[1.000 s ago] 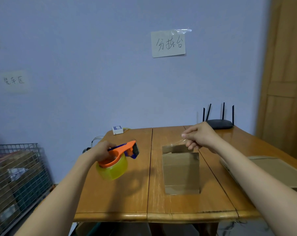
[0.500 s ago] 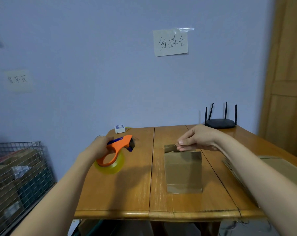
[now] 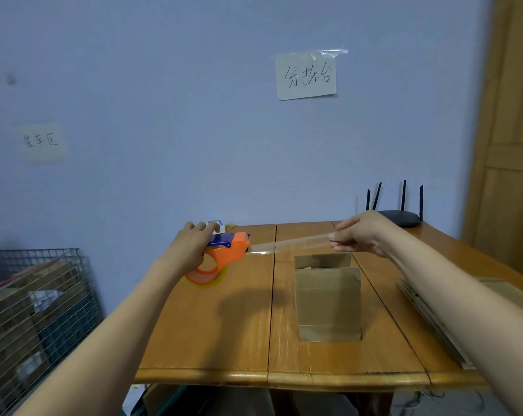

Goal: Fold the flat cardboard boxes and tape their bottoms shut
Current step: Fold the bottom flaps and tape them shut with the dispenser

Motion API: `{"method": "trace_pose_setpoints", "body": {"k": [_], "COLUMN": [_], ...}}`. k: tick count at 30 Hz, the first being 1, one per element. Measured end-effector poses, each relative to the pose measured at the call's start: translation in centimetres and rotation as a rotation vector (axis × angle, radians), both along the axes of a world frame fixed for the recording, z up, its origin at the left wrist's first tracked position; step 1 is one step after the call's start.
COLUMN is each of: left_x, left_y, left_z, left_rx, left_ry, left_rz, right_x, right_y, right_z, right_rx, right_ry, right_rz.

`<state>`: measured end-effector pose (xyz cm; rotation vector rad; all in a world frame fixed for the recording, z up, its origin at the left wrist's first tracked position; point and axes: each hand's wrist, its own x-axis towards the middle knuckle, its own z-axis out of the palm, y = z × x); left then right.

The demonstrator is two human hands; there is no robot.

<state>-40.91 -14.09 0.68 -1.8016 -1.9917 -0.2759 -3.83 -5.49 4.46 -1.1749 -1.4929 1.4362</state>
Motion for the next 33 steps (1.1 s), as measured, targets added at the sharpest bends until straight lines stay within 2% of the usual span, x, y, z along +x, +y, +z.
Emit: {"method": "trace_pose_setpoints", "body": {"k": [3, 7, 13, 17, 26, 29, 33], "left_x": [0.8, 2.0, 3.8, 6.4, 13.2, 15.7, 18.6], "left_y": [0.2, 0.7, 2.5, 4.1, 8.4, 9.7, 10.7], "left_z": [0.7, 2.4, 4.9, 6.4, 9.8, 10.9, 12.1], "left_rx": [-0.004, -0.026, -0.094, -0.146, -0.326, -0.399, -0.421], "left_ry": [0.072, 0.043, 0.105, 0.176, 0.227, 0.294, 0.375], "left_rz": [-0.017, -0.055, -0.081, -0.093, -0.079, -0.064, -0.061], "right_x": [0.4, 1.2, 3.8, 5.5, 9.6, 9.7, 8.9], "right_y": [0.7, 1.7, 2.8, 3.2, 5.0, 5.0, 5.2], "right_z": [0.0, -0.4, -0.1, -0.7, -5.6, -8.1, -11.4], "right_rx": [-0.089, -0.158, -0.243, -0.247, -0.354, -0.371, -0.423], "right_ry": [-0.060, -0.104, 0.038, 0.022, 0.028, -0.005, 0.051], "right_rz": [0.038, 0.033, -0.044, -0.078, -0.163, -0.170, -0.195]}}
